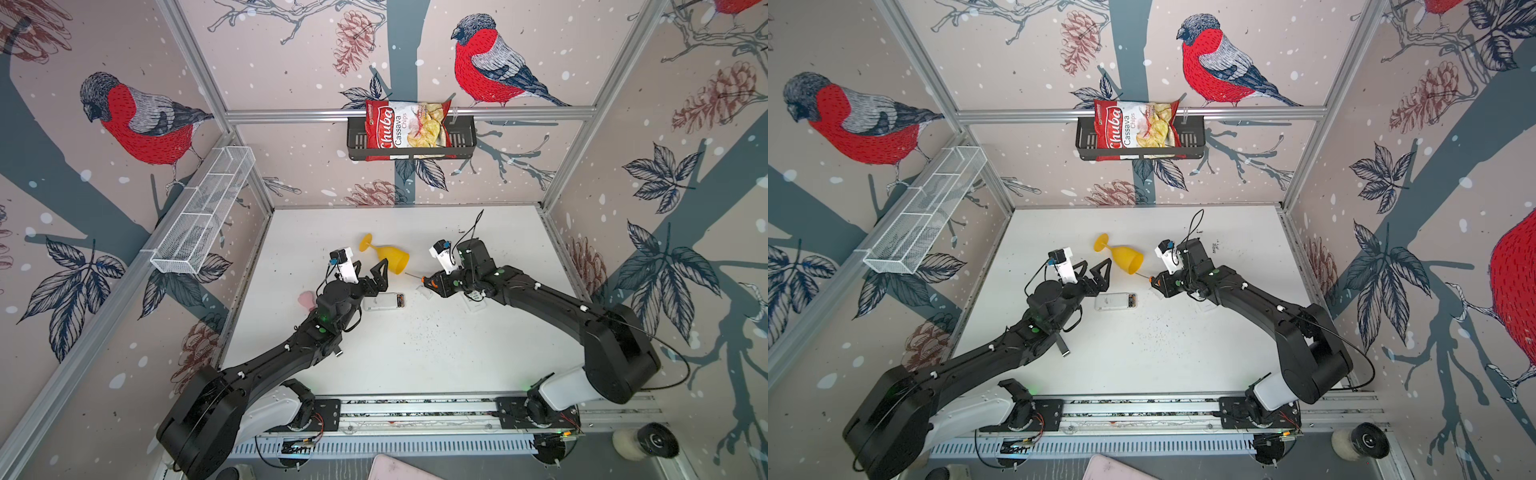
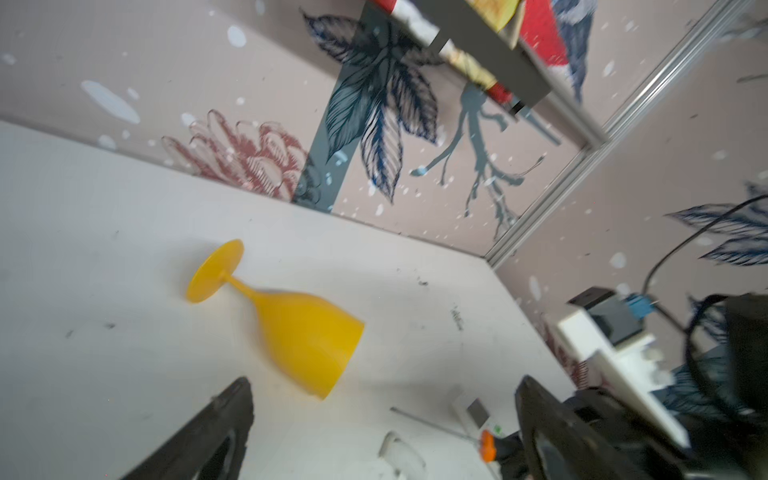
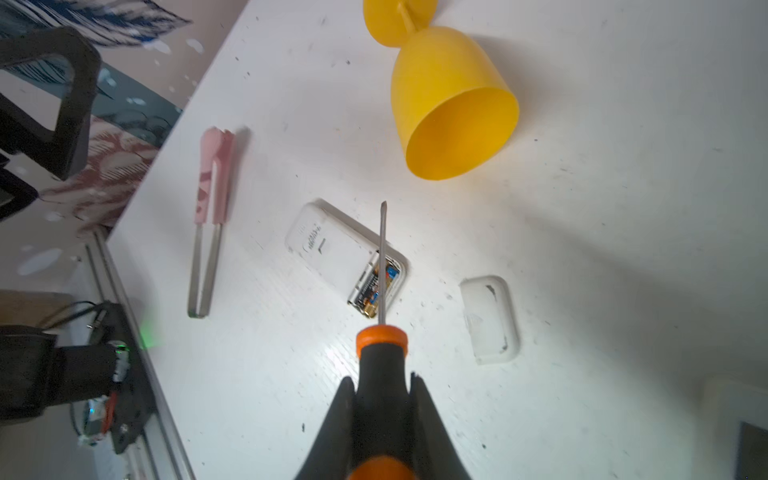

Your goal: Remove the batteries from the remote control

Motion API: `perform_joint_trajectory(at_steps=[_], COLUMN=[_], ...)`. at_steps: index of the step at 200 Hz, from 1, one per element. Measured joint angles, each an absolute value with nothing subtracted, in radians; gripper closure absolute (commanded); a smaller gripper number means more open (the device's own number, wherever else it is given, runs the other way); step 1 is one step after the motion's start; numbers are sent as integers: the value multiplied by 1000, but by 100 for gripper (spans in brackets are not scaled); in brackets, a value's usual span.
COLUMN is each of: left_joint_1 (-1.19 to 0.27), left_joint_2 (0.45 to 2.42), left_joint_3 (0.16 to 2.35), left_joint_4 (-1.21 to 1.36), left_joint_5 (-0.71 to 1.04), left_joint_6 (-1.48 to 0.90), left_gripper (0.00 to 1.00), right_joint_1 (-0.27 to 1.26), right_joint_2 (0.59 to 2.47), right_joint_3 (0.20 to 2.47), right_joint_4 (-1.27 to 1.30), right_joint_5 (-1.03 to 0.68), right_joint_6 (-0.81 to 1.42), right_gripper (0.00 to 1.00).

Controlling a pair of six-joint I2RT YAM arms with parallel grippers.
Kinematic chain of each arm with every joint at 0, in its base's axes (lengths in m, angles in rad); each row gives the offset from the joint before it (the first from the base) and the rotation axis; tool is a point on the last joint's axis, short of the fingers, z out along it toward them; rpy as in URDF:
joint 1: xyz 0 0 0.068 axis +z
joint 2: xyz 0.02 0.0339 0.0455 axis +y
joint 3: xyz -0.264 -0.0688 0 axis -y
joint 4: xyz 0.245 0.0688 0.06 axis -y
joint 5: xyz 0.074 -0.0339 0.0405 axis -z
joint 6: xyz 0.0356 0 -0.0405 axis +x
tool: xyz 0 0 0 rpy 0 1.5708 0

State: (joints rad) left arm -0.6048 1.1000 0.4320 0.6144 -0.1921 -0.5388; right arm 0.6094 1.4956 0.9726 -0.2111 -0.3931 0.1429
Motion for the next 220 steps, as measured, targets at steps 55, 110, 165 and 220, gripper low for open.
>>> perform_joint_trajectory(at_steps=[55, 110, 165, 220], left_joint_1=[-597, -604, -607, -607], left_joint_2=[1106, 1159, 1206, 1291], left_joint_3=[434, 469, 402, 385], left_joint_4=[359, 147, 79, 110], left_joint_5=[-201, -196, -221, -256], left_joint_6=[-493, -457, -534, -584], left_gripper=[3, 4, 5, 5], right_joint_1=[672, 724, 728, 728], right_joint_2=[1493, 1496, 1477, 1464], right_joint_3=[1000, 968, 961, 938], right_joint_4=[-318, -339, -312, -292], right_joint_5=[-286, -218, -163, -132], right_joint_6=[55, 59, 95, 109], right_gripper=[100, 100, 100, 100])
